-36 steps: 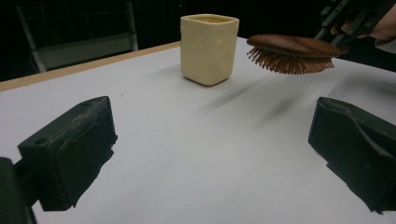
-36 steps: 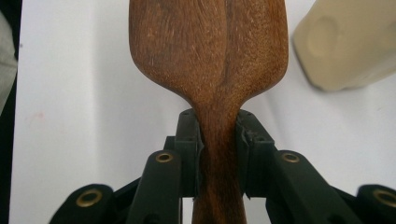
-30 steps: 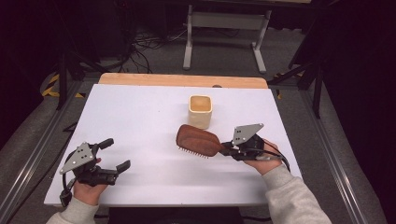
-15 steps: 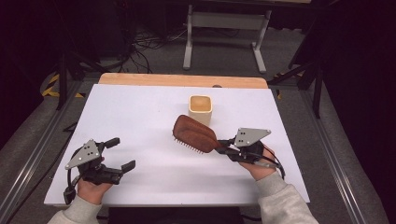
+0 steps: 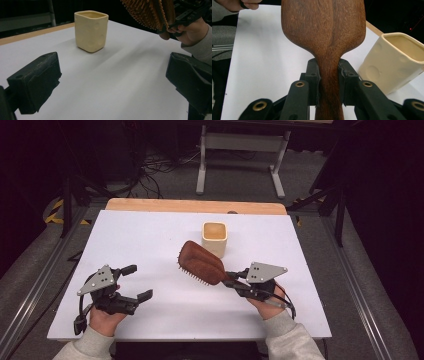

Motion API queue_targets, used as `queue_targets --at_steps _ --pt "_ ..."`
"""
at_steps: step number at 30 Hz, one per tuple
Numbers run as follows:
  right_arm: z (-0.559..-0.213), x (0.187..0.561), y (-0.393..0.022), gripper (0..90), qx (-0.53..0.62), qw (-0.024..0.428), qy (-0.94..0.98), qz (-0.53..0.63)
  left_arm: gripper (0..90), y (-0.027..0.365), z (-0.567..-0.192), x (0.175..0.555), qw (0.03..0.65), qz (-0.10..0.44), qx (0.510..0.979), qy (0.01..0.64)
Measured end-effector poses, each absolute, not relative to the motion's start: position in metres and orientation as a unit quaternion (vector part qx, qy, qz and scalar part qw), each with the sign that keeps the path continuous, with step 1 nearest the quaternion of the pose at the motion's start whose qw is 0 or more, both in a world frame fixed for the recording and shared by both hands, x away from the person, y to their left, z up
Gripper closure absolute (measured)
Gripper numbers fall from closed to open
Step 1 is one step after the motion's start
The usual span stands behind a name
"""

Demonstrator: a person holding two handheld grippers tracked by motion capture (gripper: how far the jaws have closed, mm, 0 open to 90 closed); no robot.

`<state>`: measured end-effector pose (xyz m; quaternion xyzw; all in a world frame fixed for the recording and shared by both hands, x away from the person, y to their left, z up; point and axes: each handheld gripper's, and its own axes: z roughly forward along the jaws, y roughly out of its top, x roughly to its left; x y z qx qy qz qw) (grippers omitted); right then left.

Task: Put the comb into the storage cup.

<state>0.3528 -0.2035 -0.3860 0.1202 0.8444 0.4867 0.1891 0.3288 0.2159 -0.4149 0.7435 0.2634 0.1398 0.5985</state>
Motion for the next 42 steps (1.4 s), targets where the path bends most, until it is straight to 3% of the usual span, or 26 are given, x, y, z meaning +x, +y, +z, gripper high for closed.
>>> queue_targets --at_steps 15,30,42 --pt "-0.393 0.353 -0.202 72.9 0.135 0.201 0.838 0.489 0.0 0.168 -0.378 0.347 0.607 0.122 0.748 0.24" --pt "-0.392 0.352 -0.202 72.9 0.136 0.208 0.834 0.492 0.0 0.12 -0.37 0.362 0.591 0.097 0.763 0.245" --pt "-0.393 0.351 -0.202 72.9 0.143 0.219 0.83 0.492 0.2 0.097 -0.378 0.372 0.58 0.065 0.76 0.285"
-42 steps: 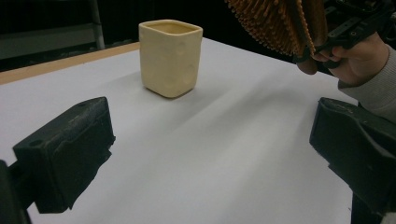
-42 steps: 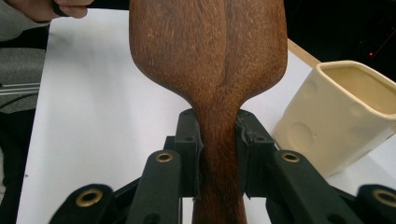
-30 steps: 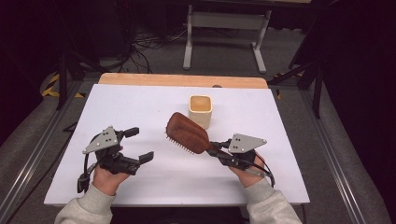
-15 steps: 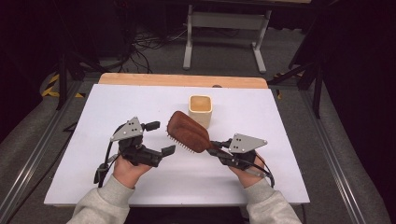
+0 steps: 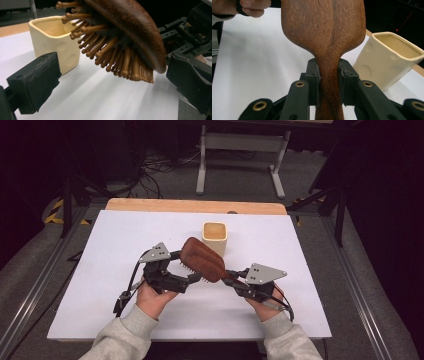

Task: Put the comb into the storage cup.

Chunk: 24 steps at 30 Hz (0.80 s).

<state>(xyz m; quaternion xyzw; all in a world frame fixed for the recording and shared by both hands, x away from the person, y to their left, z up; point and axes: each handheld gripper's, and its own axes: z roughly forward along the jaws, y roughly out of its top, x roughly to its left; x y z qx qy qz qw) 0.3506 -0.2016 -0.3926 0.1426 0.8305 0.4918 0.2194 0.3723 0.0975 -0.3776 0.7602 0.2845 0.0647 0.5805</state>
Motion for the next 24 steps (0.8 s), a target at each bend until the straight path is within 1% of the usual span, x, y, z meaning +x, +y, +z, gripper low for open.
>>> queue_targets --at_steps 3,8,11,15,17,20,22,23,24 --pt "-0.393 0.351 -0.201 72.9 0.143 0.22 0.83 0.491 0.5 0.093 -0.378 0.372 0.588 0.057 0.754 0.285" --pt "-0.394 0.35 -0.2 72.9 0.142 0.222 0.83 0.491 1.2 0.088 -0.378 0.373 0.58 0.063 0.76 0.285" --pt "-0.394 0.35 -0.199 72.9 0.141 0.228 0.83 0.489 2.8 0.086 -0.379 0.374 0.577 0.054 0.764 0.284" --pt "-0.396 0.349 -0.197 72.8 0.137 0.23 0.832 0.486 10.5 0.085 -0.378 0.373 0.581 0.056 0.762 0.28" --pt "-0.397 0.349 -0.195 72.8 0.135 0.232 0.833 0.484 12.2 0.086 -0.378 0.374 0.58 0.054 0.762 0.281" --pt "-0.399 0.348 -0.192 72.8 0.128 0.244 0.836 0.475 18.1 0.087 -0.378 0.375 0.579 0.044 0.761 0.29" --pt "-0.4 0.347 -0.191 72.7 0.126 0.246 0.837 0.472 19.8 0.088 -0.377 0.375 0.577 0.041 0.762 0.292" --pt "-0.401 0.348 -0.189 72.8 0.125 0.248 0.838 0.47 24.6 0.089 -0.377 0.375 0.577 0.039 0.762 0.291" --pt "-0.401 0.348 -0.189 72.8 0.125 0.248 0.838 0.47 24.6 0.089 -0.376 0.374 0.58 0.037 0.76 0.291"
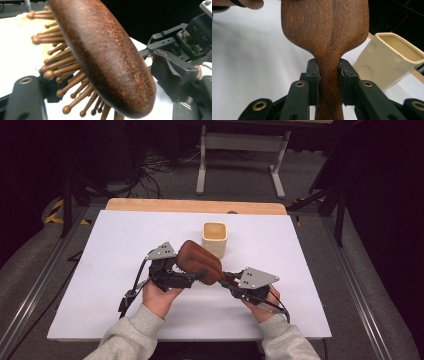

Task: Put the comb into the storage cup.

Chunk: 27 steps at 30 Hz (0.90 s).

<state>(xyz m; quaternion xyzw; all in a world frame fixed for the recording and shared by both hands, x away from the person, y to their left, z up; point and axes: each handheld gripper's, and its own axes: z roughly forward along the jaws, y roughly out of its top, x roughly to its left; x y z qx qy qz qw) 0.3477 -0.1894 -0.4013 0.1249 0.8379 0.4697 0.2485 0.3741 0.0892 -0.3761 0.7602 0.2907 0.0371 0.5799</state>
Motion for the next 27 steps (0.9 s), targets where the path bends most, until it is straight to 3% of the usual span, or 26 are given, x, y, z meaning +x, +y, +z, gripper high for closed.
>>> queue_targets --at_steps 1,8,15,27 --pt "-0.403 0.348 -0.188 72.7 0.124 0.25 0.841 0.463 30.3 0.09 -0.375 0.374 0.58 0.041 0.762 0.287" --pt "-0.407 0.348 -0.185 72.7 0.121 0.256 0.846 0.452 44.7 0.088 -0.367 0.369 0.581 0.023 0.77 0.264" --pt "-0.41 0.347 -0.181 72.8 0.114 0.259 0.852 0.44 54.1 0.085 -0.362 0.365 0.577 0.025 0.781 0.239" --pt "-0.409 0.347 -0.181 72.8 0.102 0.257 0.85 0.448 58.7 0.085 -0.357 0.36 0.576 0.029 0.786 0.223"
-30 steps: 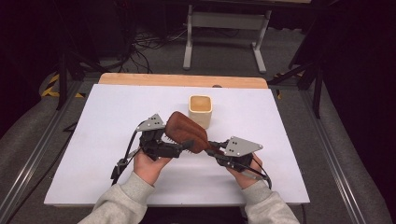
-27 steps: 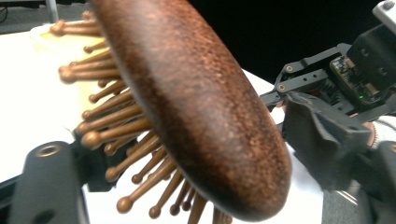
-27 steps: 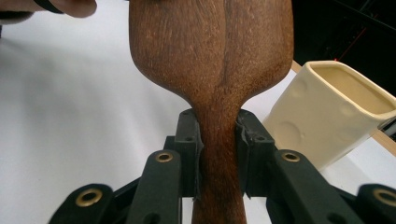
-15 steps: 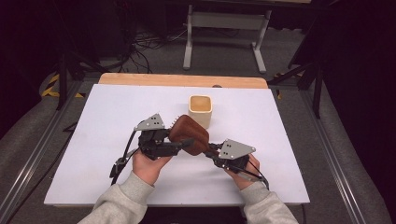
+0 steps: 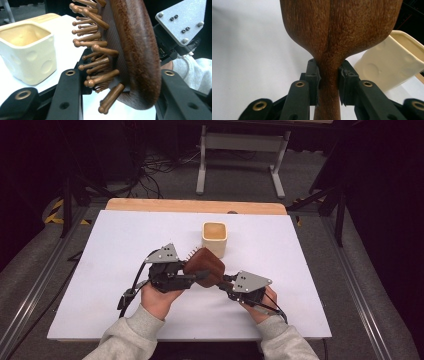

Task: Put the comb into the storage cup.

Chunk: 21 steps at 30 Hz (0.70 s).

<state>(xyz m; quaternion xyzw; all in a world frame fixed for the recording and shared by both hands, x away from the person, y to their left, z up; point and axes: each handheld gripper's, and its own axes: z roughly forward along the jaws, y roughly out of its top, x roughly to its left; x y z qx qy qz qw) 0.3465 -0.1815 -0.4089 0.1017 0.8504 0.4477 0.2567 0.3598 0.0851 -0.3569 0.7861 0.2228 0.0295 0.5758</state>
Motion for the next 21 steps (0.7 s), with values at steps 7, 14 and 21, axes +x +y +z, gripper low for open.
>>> queue_targets --at_steps 7,14,21 --pt "-0.407 0.346 -0.183 72.0 0.098 0.26 0.843 0.462 59.5 0.088 -0.353 0.362 0.583 0.025 0.783 0.217" --pt "-0.404 0.345 -0.186 57.7 0.096 0.263 0.835 0.474 59.6 0.094 -0.346 0.363 0.588 0.029 0.778 0.218" --pt "-0.4 0.348 -0.194 25.9 0.109 0.249 0.815 0.512 59.5 0.098 -0.33 0.366 0.58 0.045 0.786 0.208"
